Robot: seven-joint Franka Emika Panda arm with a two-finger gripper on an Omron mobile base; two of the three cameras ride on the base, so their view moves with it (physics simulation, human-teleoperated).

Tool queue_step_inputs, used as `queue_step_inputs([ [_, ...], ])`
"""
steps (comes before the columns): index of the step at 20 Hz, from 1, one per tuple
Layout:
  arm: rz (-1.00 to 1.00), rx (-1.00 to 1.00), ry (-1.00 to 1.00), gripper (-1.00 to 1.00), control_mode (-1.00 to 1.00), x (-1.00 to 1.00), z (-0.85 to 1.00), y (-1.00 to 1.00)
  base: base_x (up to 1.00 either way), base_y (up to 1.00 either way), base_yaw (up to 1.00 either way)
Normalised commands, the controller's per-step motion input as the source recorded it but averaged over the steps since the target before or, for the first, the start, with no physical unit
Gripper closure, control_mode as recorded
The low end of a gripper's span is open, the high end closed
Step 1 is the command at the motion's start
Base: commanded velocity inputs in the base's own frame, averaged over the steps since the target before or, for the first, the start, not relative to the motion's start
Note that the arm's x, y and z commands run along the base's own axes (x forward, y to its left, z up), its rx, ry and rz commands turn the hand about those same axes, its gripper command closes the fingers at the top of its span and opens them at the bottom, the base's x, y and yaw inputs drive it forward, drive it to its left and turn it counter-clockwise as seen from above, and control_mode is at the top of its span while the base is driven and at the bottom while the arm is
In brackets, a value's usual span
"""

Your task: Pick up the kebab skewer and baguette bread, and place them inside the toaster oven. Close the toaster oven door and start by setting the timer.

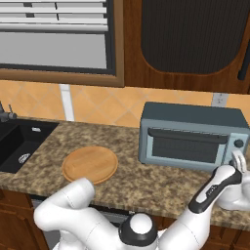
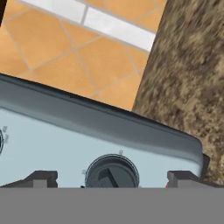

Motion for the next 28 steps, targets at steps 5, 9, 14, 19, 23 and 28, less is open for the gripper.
queue_step_inputs([
  [5, -0.02, 0.0, 0.0, -1.0, -1.0, 0.26, 0.0, 0.0, 0.0, 0.0, 0.0],
  [9, -0.02, 0.0, 0.0, -1.0, -1.0, 0.21, -0.04, 0.0, 0.0, 0.0, 0.0],
  [14, -0.01, 0.0, 0.0, 1.0, -1.0, 0.05, -0.03, 0.0, 0.0, 0.0, 0.0],
  [19, 0.0, 0.0, 0.0, 1.0, -1.0, 0.0, 0.0, 0.02, 0.0, 0.0, 0.0],
  [23, -0.01, 0.0, 0.0, 1.0, -1.0, 0.0, 0.0, 0.06, 0.0, 0.0, 0.0],
  [28, -0.02, 0.01, 0.0, 1.0, -1.0, -0.01, 0.0, 0.11, 0.0, 0.0, 0.0],
])
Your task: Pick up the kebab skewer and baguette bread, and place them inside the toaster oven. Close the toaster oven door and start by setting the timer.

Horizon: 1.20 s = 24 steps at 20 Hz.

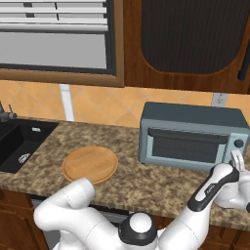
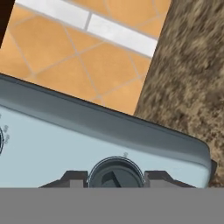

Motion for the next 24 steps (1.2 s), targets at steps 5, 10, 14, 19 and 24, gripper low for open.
queue_step_inputs([
  [5, -0.04, 0.14, 0.0, 1.0, -1.0, -0.01, 0.01, 0.25, 0.0, 0.0, 0.0],
  [10, -0.07, 0.26, 0.01, 1.0, -1.0, 0.0, 0.01, 0.37, 0.0, 0.0, 0.0],
  [14, -0.04, 0.28, 0.0, 1.0, -1.0, 0.0, 0.01, 0.45, 0.0, 0.0, 0.0],
  [19, -0.02, 0.32, 0.0, 1.0, -1.0, 0.0, 0.0, 0.47, 0.0, 0.0, 0.0],
  [24, 0.0, 0.36, 0.0, 1.0, -1.0, 0.0, 0.0, 0.24, 0.0, 0.0, 0.0],
])
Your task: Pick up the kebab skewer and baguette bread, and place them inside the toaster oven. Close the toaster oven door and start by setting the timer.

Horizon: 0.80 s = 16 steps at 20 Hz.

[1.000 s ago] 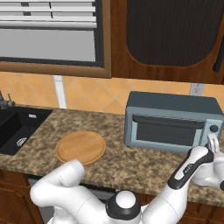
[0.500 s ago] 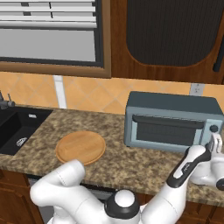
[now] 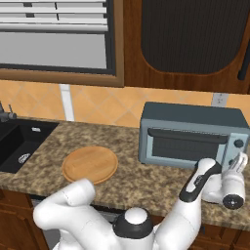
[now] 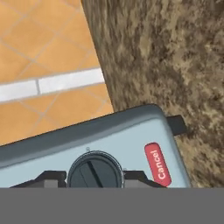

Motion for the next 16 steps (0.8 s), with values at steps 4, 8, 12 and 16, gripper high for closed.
queue_step_inputs([
  [4, 0.0, 0.41, 0.04, 1.0, -1.0, 0.01, 0.0, 0.02, 0.0, 0.0, 0.0],
  [8, 0.0, 0.43, 0.04, 1.0, -1.0, 0.01, 0.0, 0.04, 0.0, 0.0, 0.0],
  [12, 0.01, 0.45, 0.0, 1.0, -1.0, 0.01, 0.0, 0.13, 0.0, 0.0, 0.0],
  [16, 0.03, 0.48, 0.0, 1.0, -1.0, 0.0, 0.0, 0.12, 0.0, 0.0, 0.0],
])
